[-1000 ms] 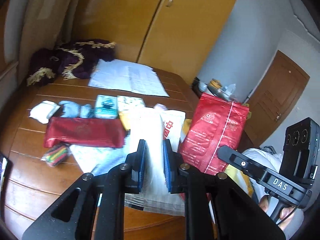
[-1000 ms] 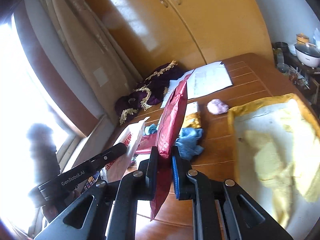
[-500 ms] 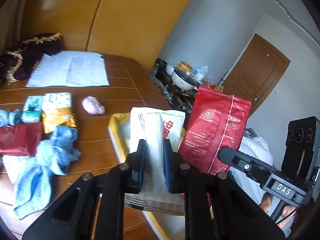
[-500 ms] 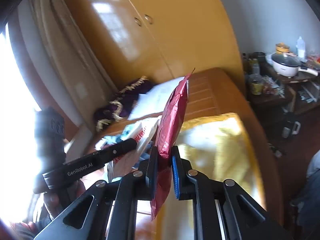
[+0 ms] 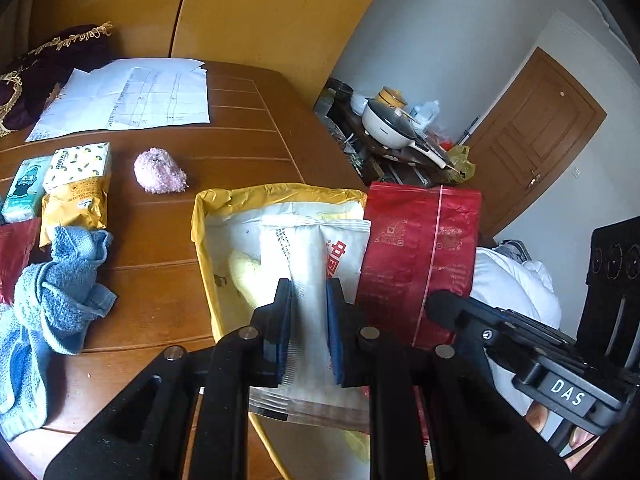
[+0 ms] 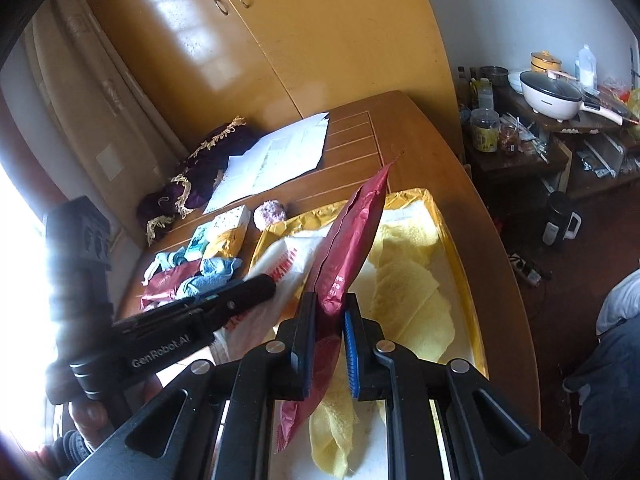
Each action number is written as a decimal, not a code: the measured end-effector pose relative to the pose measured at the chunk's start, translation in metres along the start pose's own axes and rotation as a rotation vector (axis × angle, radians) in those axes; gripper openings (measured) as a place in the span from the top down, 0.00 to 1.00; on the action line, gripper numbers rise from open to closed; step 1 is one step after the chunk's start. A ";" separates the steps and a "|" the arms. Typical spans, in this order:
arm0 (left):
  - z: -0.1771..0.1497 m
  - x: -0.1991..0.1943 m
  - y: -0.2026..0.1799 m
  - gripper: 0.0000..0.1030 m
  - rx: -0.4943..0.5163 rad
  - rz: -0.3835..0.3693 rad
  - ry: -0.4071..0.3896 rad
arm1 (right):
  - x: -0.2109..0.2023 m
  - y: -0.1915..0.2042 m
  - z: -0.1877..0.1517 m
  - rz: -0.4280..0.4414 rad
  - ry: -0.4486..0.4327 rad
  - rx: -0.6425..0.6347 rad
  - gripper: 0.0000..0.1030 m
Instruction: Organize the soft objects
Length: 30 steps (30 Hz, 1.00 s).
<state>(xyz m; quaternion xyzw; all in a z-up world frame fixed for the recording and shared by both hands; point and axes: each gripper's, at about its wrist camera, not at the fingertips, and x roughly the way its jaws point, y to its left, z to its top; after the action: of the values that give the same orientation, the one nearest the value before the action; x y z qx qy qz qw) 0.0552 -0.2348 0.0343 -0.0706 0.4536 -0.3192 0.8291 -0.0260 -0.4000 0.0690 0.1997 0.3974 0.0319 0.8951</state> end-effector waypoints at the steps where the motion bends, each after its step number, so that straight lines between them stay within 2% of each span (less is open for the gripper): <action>1: 0.001 0.001 0.001 0.86 0.001 0.006 -0.010 | -0.002 0.000 0.001 -0.003 -0.007 -0.004 0.87; 7: 0.003 0.022 0.008 0.86 -0.044 0.024 0.024 | 0.007 -0.006 0.004 -0.014 0.002 0.019 0.86; 12: 0.006 0.029 0.004 0.85 -0.029 0.056 0.020 | 0.020 -0.005 0.005 -0.073 -0.001 0.020 0.82; 18: 0.009 0.037 0.002 0.81 -0.014 0.053 0.051 | 0.032 -0.007 0.014 -0.138 -0.026 0.036 0.79; 20: 0.009 0.040 0.006 0.75 -0.022 0.035 0.064 | 0.038 -0.009 0.015 -0.167 -0.015 0.047 0.71; 22: 0.009 0.037 0.012 0.69 -0.040 -0.003 0.069 | 0.038 -0.010 0.015 -0.168 -0.007 0.058 0.70; 23: 0.009 0.033 0.015 0.56 -0.055 -0.031 0.058 | 0.035 -0.008 0.015 -0.174 -0.019 0.061 0.63; 24: 0.009 0.026 0.017 0.49 -0.067 -0.064 0.037 | 0.029 -0.005 0.014 -0.185 -0.041 0.055 0.57; 25: 0.008 0.017 0.018 0.38 -0.069 -0.087 -0.002 | 0.022 0.000 0.013 -0.200 -0.069 0.042 0.42; 26: 0.007 0.010 0.018 0.30 -0.057 -0.085 -0.034 | 0.015 0.005 0.013 -0.216 -0.100 0.034 0.32; 28: 0.006 -0.004 0.016 0.25 -0.021 -0.072 -0.071 | 0.001 0.014 0.012 -0.229 -0.151 0.023 0.28; 30: 0.004 -0.017 0.021 0.25 -0.025 -0.090 -0.077 | -0.011 0.026 0.011 -0.205 -0.183 0.018 0.28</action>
<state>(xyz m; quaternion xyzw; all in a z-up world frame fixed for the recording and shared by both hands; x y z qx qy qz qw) 0.0611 -0.2084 0.0400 -0.1135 0.4215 -0.3477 0.8298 -0.0227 -0.3823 0.0936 0.1679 0.3327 -0.0815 0.9244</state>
